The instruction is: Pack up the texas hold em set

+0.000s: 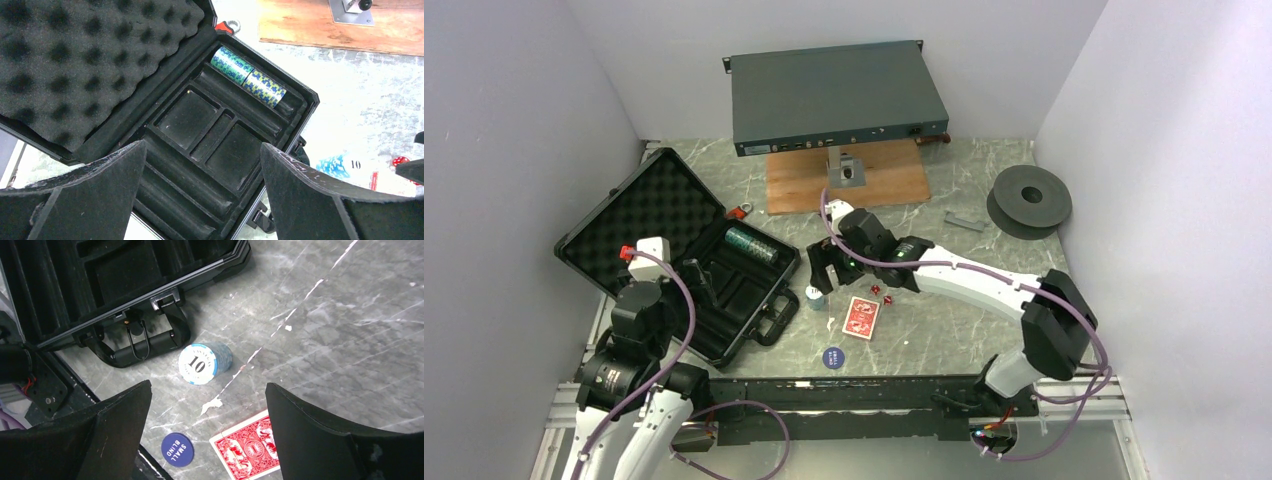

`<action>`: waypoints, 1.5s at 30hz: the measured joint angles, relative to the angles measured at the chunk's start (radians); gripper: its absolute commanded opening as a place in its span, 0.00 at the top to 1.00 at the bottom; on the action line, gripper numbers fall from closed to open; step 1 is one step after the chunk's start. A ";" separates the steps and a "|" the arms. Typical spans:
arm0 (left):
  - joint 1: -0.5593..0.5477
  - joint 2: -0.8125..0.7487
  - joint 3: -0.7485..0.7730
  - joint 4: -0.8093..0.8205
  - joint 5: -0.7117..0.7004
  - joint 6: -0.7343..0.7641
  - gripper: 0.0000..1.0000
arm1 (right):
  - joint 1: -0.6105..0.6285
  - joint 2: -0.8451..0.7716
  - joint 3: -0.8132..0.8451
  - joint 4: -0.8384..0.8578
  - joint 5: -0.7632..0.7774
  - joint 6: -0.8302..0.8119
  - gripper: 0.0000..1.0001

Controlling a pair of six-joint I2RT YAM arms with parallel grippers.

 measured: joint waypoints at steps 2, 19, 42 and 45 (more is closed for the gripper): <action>0.000 0.000 0.000 0.002 0.000 0.001 0.10 | 0.004 0.026 0.010 -0.006 -0.006 0.006 0.14; 0.000 -0.010 -0.006 0.003 0.000 0.006 0.10 | 0.087 0.217 0.200 -0.137 0.074 0.080 0.15; 0.000 -0.040 -0.016 0.004 0.001 0.006 0.10 | 0.131 0.353 0.323 -0.279 0.188 0.103 0.22; 0.000 -0.040 -0.016 0.004 0.000 0.006 0.10 | 0.136 0.360 0.325 -0.281 0.193 0.101 0.24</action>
